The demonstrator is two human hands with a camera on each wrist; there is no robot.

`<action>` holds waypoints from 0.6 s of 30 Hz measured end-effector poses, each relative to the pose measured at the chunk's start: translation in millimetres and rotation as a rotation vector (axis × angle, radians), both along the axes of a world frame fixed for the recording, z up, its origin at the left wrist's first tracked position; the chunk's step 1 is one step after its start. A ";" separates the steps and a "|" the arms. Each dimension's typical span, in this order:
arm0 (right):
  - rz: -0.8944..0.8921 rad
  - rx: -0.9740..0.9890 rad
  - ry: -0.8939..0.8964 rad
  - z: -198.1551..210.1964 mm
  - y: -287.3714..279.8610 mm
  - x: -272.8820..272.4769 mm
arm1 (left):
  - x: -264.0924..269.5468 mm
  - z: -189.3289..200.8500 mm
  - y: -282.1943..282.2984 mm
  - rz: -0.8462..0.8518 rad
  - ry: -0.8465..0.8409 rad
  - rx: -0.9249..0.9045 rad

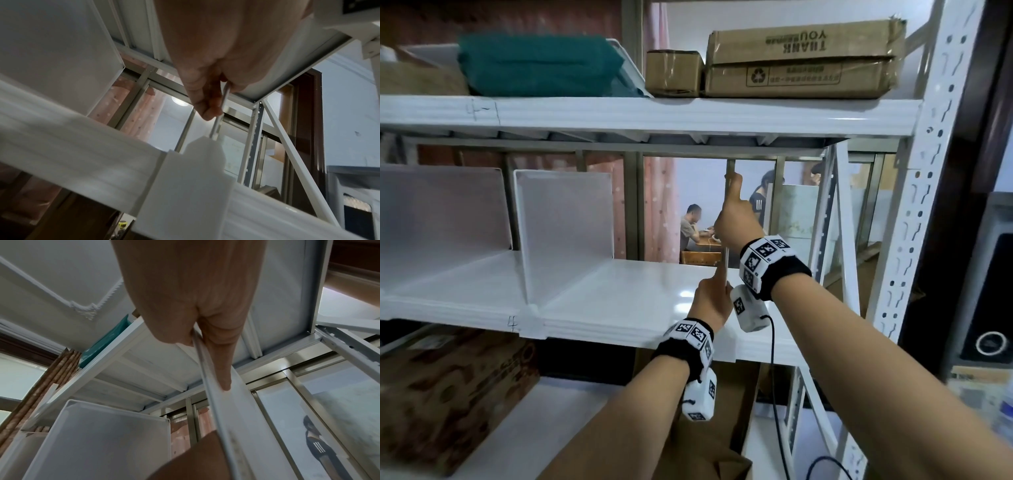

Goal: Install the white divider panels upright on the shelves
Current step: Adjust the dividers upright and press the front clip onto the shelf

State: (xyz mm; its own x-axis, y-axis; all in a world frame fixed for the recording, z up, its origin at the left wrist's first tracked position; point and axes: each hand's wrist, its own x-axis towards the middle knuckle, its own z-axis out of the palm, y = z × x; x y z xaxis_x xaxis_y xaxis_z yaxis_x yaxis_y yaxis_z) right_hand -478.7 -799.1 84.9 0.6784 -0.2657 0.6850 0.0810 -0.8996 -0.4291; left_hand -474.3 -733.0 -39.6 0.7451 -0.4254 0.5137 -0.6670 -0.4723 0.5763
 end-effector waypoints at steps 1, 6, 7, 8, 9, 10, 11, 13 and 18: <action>0.003 -0.001 0.000 0.5 0.8 -0.6 | -0.6 -1.0 0.2 -0.002 -0.003 -0.020; 0.007 0.029 -0.006 -0.4 -1.0 4.5 | 5.9 -2.8 7.5 -0.021 0.003 -0.087; 0.007 0.039 -0.015 -1.0 -2.3 5.5 | 6.3 -0.7 11.3 -0.041 -0.010 -0.077; -0.003 0.051 -0.018 -2.6 -4.5 5.8 | 4.9 1.8 14.9 -0.061 -0.020 -0.055; -0.017 0.061 -0.015 -4.4 -3.8 5.0 | 5.9 3.7 19.5 -0.076 -0.027 -0.035; -0.048 0.063 -0.012 -6.3 -1.8 4.7 | 6.8 5.9 25.2 -0.084 -0.020 -0.018; -0.106 0.053 -0.018 -8.1 -0.2 4.4 | 9.1 6.7 30.1 -0.087 -0.012 0.004; -0.292 0.004 -0.086 -5.9 12.1 7.1 | 17.1 9.4 44.3 -0.049 -0.016 0.055; -0.324 -0.113 -0.237 10.8 89.8 22.8 | 43.6 26.1 111.8 0.182 -0.070 0.030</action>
